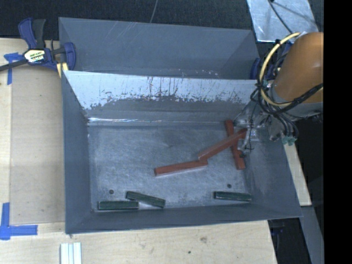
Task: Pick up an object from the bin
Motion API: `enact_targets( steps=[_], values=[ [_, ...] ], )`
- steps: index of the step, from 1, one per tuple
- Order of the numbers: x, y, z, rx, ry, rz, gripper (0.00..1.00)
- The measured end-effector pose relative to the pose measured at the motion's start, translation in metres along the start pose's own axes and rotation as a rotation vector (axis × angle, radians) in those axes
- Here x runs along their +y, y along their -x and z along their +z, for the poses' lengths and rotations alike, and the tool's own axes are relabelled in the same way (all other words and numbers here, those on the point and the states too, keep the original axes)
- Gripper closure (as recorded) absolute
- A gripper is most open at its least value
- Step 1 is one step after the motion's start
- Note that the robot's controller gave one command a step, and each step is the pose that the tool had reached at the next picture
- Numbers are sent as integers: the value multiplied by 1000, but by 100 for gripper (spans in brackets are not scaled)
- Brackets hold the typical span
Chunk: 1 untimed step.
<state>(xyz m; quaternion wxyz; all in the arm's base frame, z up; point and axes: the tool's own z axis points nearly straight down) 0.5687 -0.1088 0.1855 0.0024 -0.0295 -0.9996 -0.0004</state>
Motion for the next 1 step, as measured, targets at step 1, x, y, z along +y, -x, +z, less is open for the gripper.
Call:
enact_targets(
  steps=[1],
  values=[
    [1, 13, -68, -6, -2, -33, 100]
  ],
)
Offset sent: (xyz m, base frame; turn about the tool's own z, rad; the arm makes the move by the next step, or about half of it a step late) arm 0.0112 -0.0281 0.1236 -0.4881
